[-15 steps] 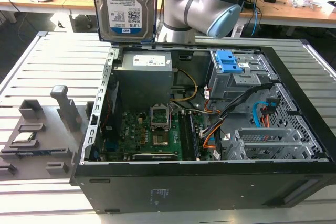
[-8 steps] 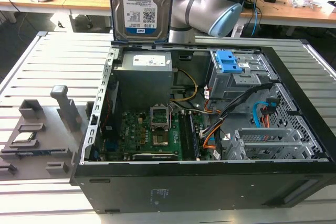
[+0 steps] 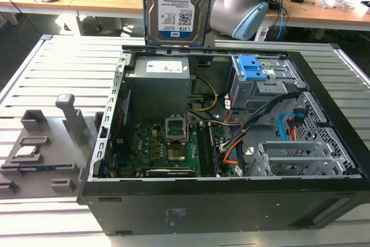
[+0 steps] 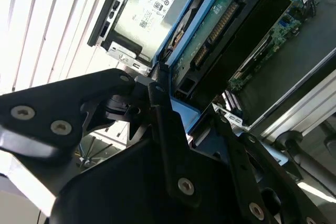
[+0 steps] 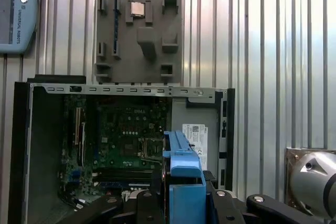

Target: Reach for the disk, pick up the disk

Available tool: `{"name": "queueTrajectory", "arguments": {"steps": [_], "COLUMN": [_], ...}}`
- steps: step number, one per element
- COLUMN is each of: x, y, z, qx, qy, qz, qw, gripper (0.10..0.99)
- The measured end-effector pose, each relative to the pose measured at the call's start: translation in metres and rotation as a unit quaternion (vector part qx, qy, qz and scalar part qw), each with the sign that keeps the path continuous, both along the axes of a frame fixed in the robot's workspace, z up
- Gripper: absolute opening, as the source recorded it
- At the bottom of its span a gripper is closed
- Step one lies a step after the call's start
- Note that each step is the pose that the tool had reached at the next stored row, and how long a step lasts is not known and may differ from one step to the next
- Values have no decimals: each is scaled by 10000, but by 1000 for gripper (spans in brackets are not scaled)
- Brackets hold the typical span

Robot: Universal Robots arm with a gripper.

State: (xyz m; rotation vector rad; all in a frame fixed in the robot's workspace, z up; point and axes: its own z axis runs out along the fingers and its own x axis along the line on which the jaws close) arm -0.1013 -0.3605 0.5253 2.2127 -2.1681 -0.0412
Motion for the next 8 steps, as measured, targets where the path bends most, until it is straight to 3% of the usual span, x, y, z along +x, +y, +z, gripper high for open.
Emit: {"name": "queueTrajectory", "arguments": {"steps": [8], "x": [353], "y": [12], "z": [0], "qx": [0], "qy": [0], "qz": [1], "qw": [10000], "gripper": [369]}}
